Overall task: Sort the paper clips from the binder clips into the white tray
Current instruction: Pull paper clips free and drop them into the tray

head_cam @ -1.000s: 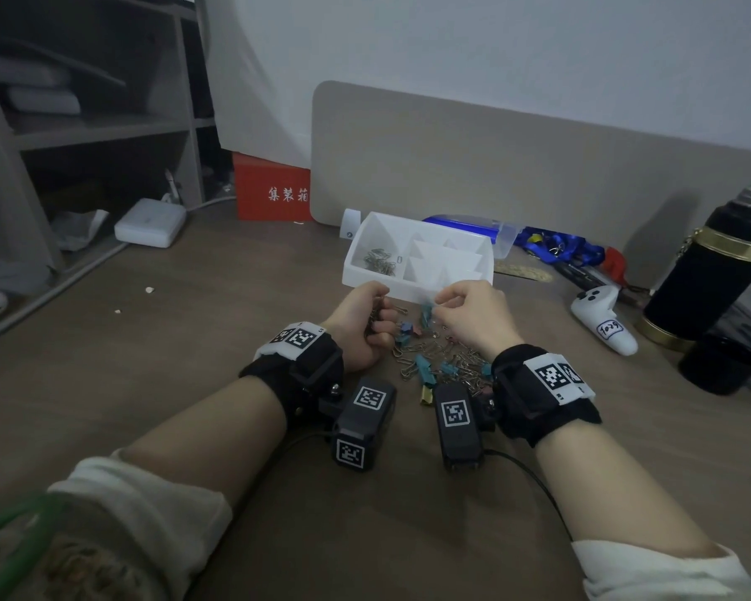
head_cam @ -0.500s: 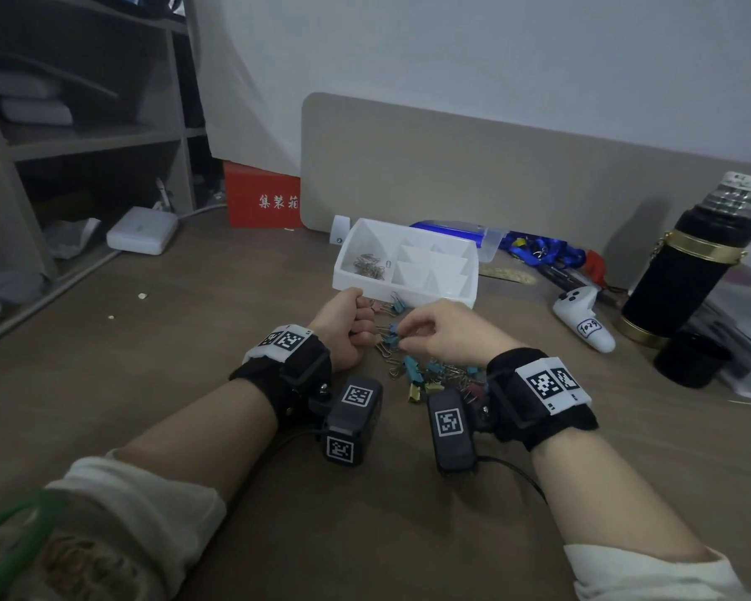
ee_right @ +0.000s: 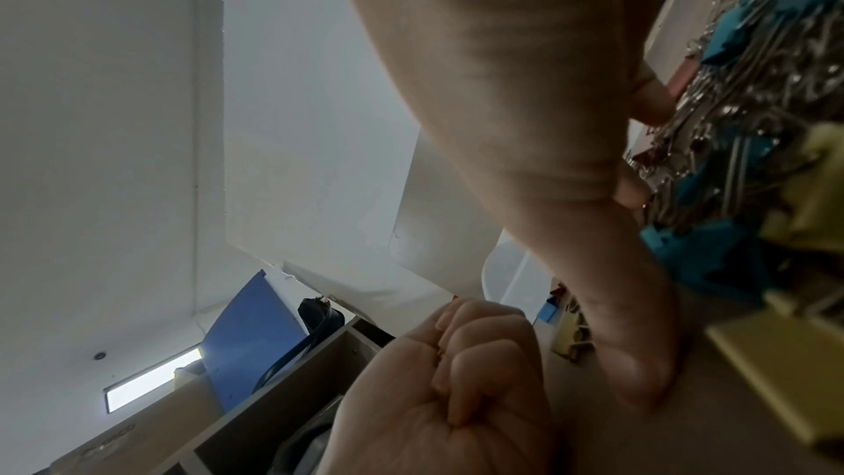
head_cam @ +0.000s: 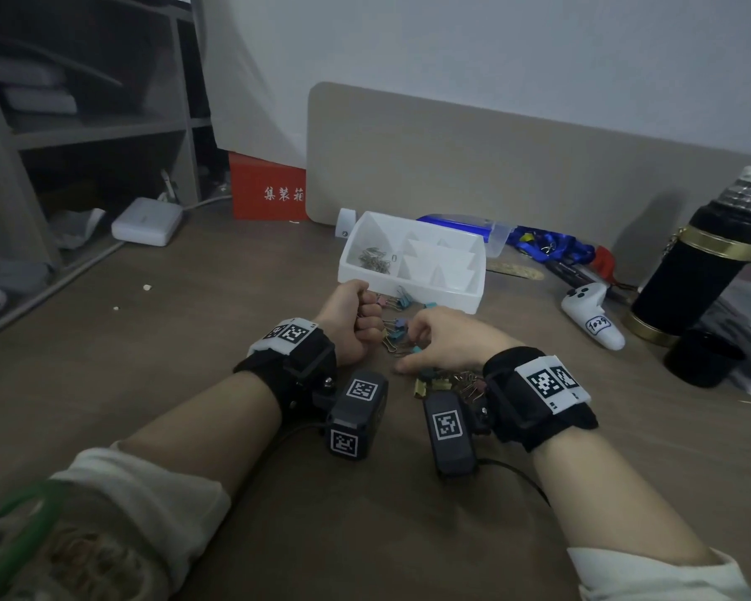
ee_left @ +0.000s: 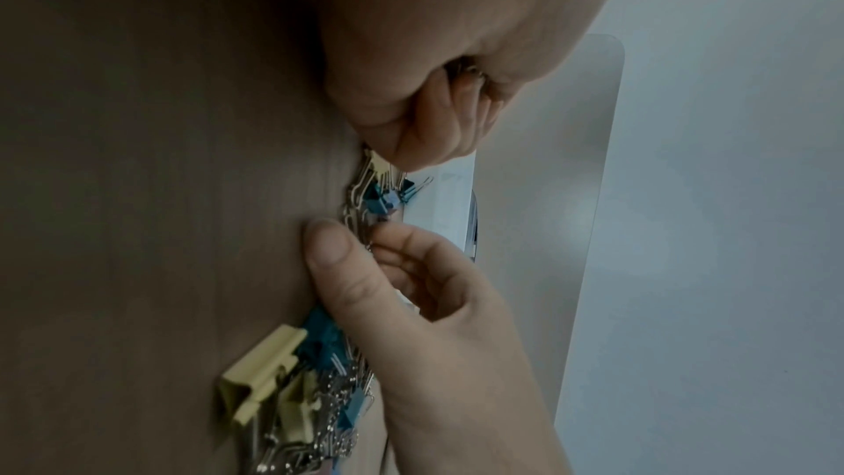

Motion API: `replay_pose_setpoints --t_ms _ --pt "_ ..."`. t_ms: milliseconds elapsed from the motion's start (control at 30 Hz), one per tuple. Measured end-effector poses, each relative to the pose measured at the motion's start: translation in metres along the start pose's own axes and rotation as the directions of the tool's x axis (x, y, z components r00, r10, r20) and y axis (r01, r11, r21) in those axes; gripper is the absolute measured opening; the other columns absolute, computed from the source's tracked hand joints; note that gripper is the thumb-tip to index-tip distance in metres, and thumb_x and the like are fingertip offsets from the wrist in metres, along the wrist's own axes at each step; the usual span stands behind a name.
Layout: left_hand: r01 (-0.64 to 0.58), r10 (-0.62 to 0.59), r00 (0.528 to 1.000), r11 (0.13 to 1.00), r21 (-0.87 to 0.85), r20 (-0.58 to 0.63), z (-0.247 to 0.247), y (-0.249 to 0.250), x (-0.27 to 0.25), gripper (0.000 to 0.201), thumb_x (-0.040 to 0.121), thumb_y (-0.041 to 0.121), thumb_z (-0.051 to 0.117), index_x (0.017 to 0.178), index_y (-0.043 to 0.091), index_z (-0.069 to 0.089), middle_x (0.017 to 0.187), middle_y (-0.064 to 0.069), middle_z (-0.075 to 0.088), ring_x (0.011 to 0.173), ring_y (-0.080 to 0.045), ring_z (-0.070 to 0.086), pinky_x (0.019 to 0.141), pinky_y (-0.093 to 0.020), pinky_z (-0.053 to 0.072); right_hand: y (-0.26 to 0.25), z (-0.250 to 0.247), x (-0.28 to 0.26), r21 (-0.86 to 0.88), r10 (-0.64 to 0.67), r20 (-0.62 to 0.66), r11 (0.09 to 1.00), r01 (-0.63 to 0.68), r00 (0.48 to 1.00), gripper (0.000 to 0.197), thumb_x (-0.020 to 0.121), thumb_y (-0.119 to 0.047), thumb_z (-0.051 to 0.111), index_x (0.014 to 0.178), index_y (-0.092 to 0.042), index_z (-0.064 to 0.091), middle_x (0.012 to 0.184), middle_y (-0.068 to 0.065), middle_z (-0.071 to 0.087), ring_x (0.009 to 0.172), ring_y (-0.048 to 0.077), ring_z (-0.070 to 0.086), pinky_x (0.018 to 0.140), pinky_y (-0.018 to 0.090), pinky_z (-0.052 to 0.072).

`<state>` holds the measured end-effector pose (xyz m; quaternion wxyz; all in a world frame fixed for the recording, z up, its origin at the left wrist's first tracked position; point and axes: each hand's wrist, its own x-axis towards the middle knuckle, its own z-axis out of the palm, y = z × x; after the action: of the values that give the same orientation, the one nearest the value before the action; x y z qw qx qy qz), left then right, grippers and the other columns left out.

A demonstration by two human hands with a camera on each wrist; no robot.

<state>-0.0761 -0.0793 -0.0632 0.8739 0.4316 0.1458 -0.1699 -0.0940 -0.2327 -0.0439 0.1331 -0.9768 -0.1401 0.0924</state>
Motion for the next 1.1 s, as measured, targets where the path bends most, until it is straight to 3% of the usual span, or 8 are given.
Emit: replay_pose_setpoints --t_ms 267,467,700,900,1100 --pt "0.011 -0.011 1.0 1.0 0.004 0.009 0.0001 0.0 0.0002 0.041 0.098 0.026 0.034 0.057 0.019 0.032 0.041 0.007 0.024 0.027 -0.006 0.018 0.029 -0.011 0.01 0.0001 0.0023 0.0031 0.062 -0.056 -0.032 0.996 0.058 0.998 0.028 0.08 -0.036 0.075 0.101 -0.023 0.062 0.088 -0.01 0.057 0.085 0.011 0.055 0.069 0.024 0.041" --pt "0.013 -0.013 1.0 1.0 0.019 0.015 0.0007 0.0002 0.0 0.042 0.097 0.025 0.034 0.056 0.018 0.033 0.042 0.007 0.024 0.028 -0.006 0.018 0.029 -0.011 0.01 0.0013 0.0053 0.0058 0.055 -0.072 -0.072 0.996 0.076 0.995 0.015 0.082 -0.032 0.073 0.089 -0.023 0.064 0.083 -0.011 0.056 0.082 0.012 0.055 0.07 0.025 0.042" --pt "0.019 -0.019 1.0 0.999 0.027 0.022 0.0004 -0.0005 0.0006 0.04 0.097 0.026 0.035 0.057 0.019 0.032 0.042 0.007 0.025 0.028 -0.006 0.018 0.029 -0.012 0.011 0.001 0.008 0.007 -0.013 -0.076 -0.074 0.997 0.076 0.994 0.01 0.086 -0.032 0.067 0.086 -0.022 0.064 0.092 -0.005 0.058 0.087 0.015 0.055 0.072 0.027 0.038" --pt "0.022 -0.023 1.0 0.999 0.038 0.018 0.001 -0.0006 0.0005 0.041 0.097 0.026 0.034 0.057 0.019 0.033 0.042 0.006 0.026 0.027 -0.006 0.019 0.028 -0.012 0.011 0.0033 0.0098 0.0089 -0.029 -0.074 -0.053 0.997 0.073 0.996 0.013 0.088 -0.032 0.064 0.079 -0.025 0.058 0.088 -0.004 0.059 0.082 0.014 0.054 0.068 0.026 0.037" --pt "0.022 -0.024 0.999 0.999 0.048 0.024 0.0013 -0.0001 0.0011 0.04 0.097 0.027 0.034 0.058 0.019 0.033 0.041 0.006 0.027 0.027 -0.006 0.019 0.029 -0.011 0.011 0.0025 0.0074 0.0074 -0.003 -0.126 -0.106 0.992 0.126 0.986 0.009 0.085 -0.026 0.069 0.081 -0.019 0.064 0.084 -0.007 0.057 0.081 0.013 0.054 0.068 0.025 0.038"
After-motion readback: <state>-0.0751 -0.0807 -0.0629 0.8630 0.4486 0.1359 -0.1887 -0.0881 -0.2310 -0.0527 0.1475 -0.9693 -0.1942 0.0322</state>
